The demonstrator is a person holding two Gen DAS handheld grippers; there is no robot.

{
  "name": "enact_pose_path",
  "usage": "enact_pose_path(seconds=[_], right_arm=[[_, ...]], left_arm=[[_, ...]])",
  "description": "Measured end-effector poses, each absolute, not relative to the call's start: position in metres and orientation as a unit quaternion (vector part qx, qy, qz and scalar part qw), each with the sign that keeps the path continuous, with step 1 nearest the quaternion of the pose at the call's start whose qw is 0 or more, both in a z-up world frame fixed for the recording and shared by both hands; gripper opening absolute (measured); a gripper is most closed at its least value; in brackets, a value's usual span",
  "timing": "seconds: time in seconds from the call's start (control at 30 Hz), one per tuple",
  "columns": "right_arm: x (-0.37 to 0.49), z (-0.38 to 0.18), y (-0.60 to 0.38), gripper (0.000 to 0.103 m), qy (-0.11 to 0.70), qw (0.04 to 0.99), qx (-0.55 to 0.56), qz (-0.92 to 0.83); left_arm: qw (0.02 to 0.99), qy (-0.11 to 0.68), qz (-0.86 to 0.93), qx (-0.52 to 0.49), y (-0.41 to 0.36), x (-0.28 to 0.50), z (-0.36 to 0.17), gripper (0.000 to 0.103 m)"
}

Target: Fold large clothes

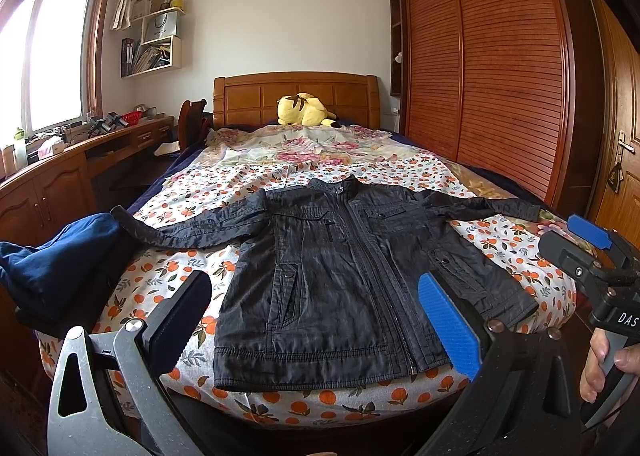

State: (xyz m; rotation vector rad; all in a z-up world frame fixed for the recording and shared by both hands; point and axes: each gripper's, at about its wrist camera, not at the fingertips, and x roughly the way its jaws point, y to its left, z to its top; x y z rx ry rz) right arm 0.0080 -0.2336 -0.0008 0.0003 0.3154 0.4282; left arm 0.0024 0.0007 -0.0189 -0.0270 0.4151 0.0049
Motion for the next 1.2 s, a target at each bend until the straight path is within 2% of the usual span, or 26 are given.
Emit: enact_pose_path(seconds=[0.67,1.2], right_arm=[[0.012,-0.001,-0.232,0.103,0.16,0.963,-0.005,0.215],[0.055,-0.019,-0.206,0.103,0.189,0.951,-0.033,0.242]], left_arm=[[0.976,0.216,0.007,-0.01,0.002,0.009,-0.028,0.103],[0.962,0.269,0.045,-0.022,0.049,0.04,-0.062,0.103]])
